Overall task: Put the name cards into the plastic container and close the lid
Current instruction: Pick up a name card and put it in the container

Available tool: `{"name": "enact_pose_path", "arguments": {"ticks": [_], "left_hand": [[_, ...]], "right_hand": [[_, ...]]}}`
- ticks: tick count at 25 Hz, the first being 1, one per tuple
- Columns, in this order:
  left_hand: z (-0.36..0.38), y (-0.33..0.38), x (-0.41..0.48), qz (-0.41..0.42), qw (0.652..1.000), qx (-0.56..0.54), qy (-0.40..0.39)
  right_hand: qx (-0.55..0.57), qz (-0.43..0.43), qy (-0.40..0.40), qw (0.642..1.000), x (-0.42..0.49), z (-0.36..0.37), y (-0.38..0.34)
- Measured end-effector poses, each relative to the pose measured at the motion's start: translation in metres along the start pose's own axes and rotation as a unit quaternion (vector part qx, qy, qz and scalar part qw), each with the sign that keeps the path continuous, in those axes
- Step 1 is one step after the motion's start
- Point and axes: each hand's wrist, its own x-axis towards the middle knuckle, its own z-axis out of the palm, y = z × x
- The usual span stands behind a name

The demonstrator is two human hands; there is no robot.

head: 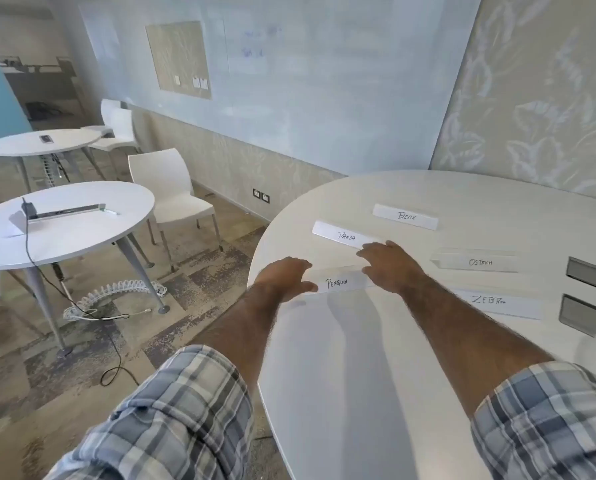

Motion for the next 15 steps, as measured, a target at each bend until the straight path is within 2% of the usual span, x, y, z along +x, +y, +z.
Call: {"name": "enact_pose_path", "arguments": {"ticks": [7,15], "left_hand": [[0.014,0.005,0.032,-0.016,0.998,-0.012,-0.053],[0.011,0.005,0.047,0.001,0.998,0.017,-0.063]], "right_hand": [[0.034,0.040,-0.091,0.994,0.015,0.013,0.006],[0.052,0.044,-0.089,0.994,0.026,0.015,0.008]]}}
